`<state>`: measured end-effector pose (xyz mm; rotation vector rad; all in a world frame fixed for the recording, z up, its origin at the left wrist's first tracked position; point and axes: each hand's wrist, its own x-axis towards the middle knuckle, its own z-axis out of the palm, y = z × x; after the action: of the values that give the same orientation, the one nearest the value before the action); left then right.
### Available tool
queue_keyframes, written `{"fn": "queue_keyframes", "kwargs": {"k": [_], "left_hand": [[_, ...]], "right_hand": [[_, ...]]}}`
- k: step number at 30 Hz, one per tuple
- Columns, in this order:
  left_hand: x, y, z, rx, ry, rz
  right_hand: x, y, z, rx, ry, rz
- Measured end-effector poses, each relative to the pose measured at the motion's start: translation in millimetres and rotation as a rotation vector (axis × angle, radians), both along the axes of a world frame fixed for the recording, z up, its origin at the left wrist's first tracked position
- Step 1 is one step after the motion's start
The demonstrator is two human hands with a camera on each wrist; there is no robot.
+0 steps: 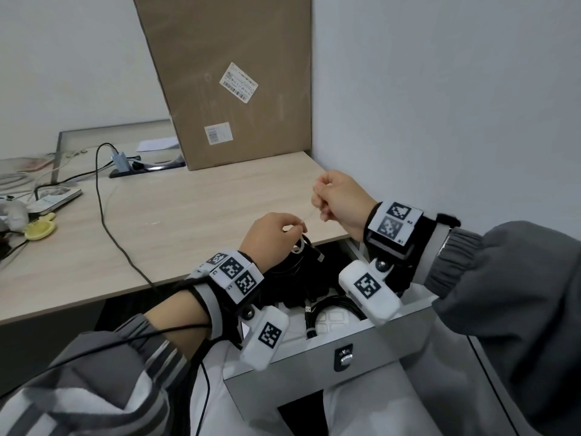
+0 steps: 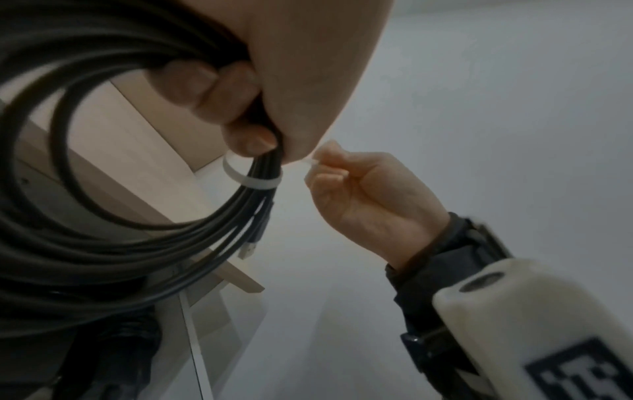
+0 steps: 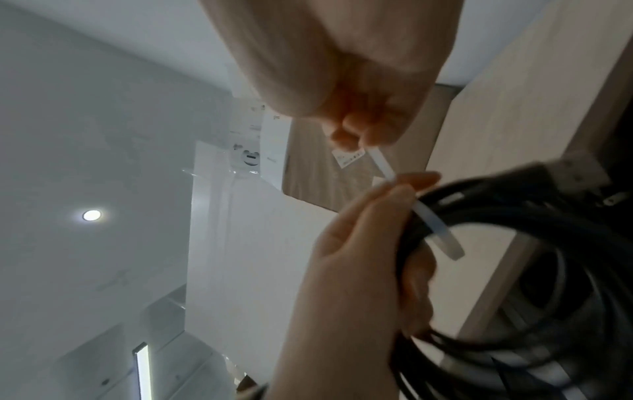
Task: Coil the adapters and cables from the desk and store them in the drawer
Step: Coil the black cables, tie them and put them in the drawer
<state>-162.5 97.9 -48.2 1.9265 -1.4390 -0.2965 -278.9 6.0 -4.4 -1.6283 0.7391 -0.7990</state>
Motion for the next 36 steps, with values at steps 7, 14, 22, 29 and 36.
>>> {"fn": "queue_keyframes", "kwargs": {"k": [7, 14, 22, 29, 36], "left_hand": [[23, 14, -2, 0.003, -0.1, 0.064], [23, 22, -13, 0.047, 0.257, 0.049], [18, 19, -24, 0.157, 0.799, -0.022], [11, 19, -37, 0.123, 0.925, 0.062], [4, 15, -32, 0.002, 1.211, 0.125]], "right_hand": [[-11, -18, 7, -0.022, 0.109, -0.112], [-24, -19, -8, 0.143, 0.106, 0.014], [-32, -7, -33, 0.015, 0.366, 0.18], [-35, 1, -44, -0.018, 0.436, 0.227], [-40, 12, -72, 0.338, 0.64, 0.438]]}}
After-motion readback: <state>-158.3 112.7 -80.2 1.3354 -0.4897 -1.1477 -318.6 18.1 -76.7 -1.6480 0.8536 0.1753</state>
